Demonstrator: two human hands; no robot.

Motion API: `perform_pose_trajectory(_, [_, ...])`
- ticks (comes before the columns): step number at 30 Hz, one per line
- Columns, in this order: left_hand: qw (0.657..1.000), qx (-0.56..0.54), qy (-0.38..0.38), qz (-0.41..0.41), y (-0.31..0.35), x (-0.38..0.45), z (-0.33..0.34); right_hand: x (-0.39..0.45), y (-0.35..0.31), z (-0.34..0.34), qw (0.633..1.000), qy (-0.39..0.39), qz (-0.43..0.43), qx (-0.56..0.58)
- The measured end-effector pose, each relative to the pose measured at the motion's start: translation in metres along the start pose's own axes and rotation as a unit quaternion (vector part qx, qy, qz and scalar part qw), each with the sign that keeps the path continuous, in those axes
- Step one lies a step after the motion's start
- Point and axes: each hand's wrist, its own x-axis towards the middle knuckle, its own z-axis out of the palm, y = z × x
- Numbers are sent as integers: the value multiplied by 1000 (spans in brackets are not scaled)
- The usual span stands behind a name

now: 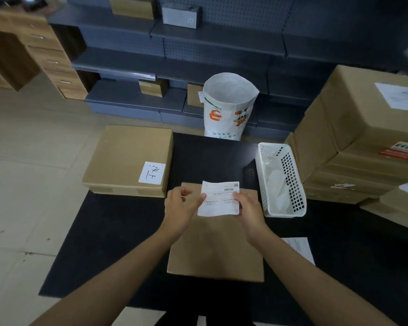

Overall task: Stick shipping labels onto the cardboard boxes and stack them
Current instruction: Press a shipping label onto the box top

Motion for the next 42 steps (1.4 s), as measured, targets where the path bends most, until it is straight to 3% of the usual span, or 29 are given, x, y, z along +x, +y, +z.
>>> perform_pose_trajectory(4, [994, 79, -72, 11, -18, 1, 6, -11, 20, 2, 1000, 20, -5, -20])
perform_pose_trajectory(7, [995, 86, -50, 18, -29, 1, 13, -14, 30, -2, 989, 73, -56, -113])
perform_pose_trajectory(10, [990, 139, -10, 31, -35, 5, 22, -9, 35, -11, 954, 123, -105, -252])
perform_pose_trajectory(15, [964, 252, 32, 75, -47, 12, 35, 6, 49, -14, 890, 131, -158, -408])
perform_pose_trajectory(21, [945, 305, 39, 113, -60, 15, 43, 15, 65, -16, 860, 160, -160, -458])
perform_pose_trajectory(27, [894, 427, 40, 128, -65, 16, 47, 6, 69, -8, 783, 199, -210, -551])
perform_pose_trajectory(30, [905, 389, 67, 158, -63, 10, 48, 1, 68, -3, 758, 233, -227, -566])
perform_pose_trajectory(32, [875, 417, 40, 243, -63, 8, 51, 2, 64, -2, 734, 190, -316, -571])
perform_pose_trajectory(34, [828, 469, -13, 308, -63, 8, 56, 7, 61, 0, 720, 91, -380, -574])
perform_pose_trajectory(37, [803, 522, -88, 273, -71, 10, 61, 20, 66, -4, 686, -20, -318, -655])
perform_pose_trajectory(42, [807, 528, -113, 240, -88, 13, 63, 28, 83, -12, 665, -12, -282, -691])
